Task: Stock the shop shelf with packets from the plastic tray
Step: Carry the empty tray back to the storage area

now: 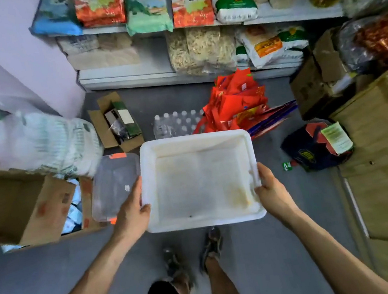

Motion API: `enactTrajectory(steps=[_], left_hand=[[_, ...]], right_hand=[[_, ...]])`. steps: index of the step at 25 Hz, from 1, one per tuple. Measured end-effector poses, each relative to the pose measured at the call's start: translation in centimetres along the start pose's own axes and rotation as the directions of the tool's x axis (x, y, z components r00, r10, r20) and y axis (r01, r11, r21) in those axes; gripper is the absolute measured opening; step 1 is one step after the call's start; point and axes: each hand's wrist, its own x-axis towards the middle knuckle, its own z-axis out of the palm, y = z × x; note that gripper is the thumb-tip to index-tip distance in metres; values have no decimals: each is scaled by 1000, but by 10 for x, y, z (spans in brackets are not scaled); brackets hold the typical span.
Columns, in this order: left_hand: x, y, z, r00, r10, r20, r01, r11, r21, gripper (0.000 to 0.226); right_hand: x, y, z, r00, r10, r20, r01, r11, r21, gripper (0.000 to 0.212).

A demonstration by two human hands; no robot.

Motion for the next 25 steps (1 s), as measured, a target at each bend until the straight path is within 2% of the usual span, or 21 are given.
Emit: enactTrajectory(steps=[1, 3, 5, 6, 7, 9, 11, 14, 17, 21, 25], left_hand=[[0, 2, 1, 1000, -28, 4, 28, 999, -25, 90], [61, -17, 14, 996, -69, 56, 72, 996, -53, 92], [120, -42, 31, 988, -93, 124, 101, 993, -61, 95], [121, -39, 27, 986, -101, 136, 111, 991, -71, 96], [146, -50, 36, 982, -93, 165, 115, 986, -124, 95], [189, -80, 65, 955, -182, 235, 232, 951, -205, 88], [219, -93, 81, 893, -302, 335, 407, 860, -308, 81], [283, -130, 122, 834, -365, 413, 514, 787, -342, 74], [351, -156, 164, 825, -366, 431, 539, 741, -401, 72], [403, -161, 196, 866, -287, 410, 470, 745, -473, 70], [430, -169, 214, 868, -280, 410, 473, 719, -510, 64]], right_hand=[[1, -6, -2, 1000, 5, 10, -5, 1000, 21, 80], [65, 0, 21, 998, 52, 42, -55, 994, 93, 88], [127, 14, 49, 993, 109, 49, -115, 979, 169, 84], [129, 18, 52, 990, 126, 59, -136, 965, 224, 80], [155, 26, 66, 986, 148, 73, -162, 947, 276, 77], [207, 63, 101, 970, 239, 43, -241, 918, 315, 77], [244, 90, 126, 935, 348, 69, -347, 858, 379, 77], [319, 138, 172, 894, 421, 155, -445, 792, 417, 78], [397, 163, 199, 891, 426, 158, -448, 762, 467, 78], [446, 165, 201, 925, 371, 80, -361, 794, 489, 81], [473, 176, 206, 953, 274, 130, -302, 813, 499, 88]])
